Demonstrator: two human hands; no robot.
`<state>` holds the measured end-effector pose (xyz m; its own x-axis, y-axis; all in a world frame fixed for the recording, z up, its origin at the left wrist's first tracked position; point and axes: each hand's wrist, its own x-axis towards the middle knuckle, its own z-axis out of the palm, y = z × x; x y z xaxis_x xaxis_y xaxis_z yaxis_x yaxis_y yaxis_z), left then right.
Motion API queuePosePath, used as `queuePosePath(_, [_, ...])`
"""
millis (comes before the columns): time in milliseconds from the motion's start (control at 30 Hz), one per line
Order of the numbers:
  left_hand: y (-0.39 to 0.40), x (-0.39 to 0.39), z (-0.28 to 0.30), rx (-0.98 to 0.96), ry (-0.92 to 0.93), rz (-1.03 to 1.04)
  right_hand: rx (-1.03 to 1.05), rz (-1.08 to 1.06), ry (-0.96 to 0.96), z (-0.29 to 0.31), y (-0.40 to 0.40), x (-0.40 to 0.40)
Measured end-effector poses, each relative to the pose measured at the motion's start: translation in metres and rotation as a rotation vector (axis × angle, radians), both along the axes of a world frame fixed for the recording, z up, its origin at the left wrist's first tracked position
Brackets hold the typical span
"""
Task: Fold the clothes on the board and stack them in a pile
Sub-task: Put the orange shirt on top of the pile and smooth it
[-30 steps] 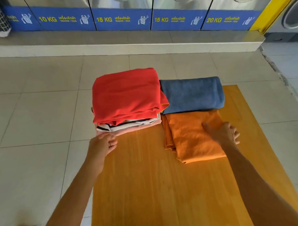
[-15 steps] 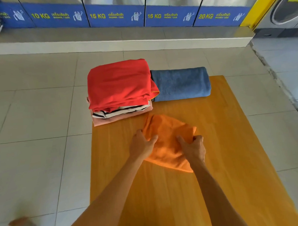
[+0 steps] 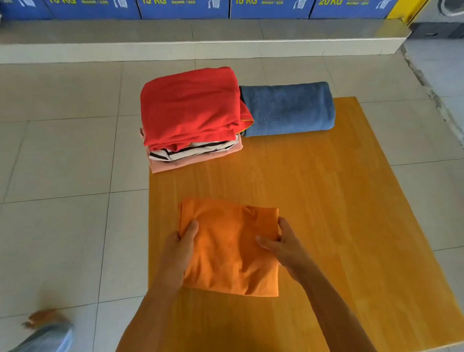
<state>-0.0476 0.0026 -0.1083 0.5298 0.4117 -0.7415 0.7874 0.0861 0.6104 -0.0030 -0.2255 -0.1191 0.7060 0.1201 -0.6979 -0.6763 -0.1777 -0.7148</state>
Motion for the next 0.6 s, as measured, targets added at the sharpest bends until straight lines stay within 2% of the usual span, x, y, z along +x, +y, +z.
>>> queuePosePath(167, [0.028,0.005,0.019,-0.109,-0.120,0.193,-0.045,-0.012,-0.056,0.009,0.013,0.021])
queuePosePath(300, [0.053,0.031,0.048,-0.122,-0.232,0.255,0.057,0.011,-0.194,0.060,0.029,0.067])
queuePosePath(500, [0.100,0.119,0.113,-0.105,-0.457,0.216,0.085,0.034,-0.449,0.127,0.082,0.172])
queuePosePath(600, [0.122,0.174,0.135,-0.051,-0.492,0.210,0.070,0.007,-0.502,0.146,0.114,0.229])
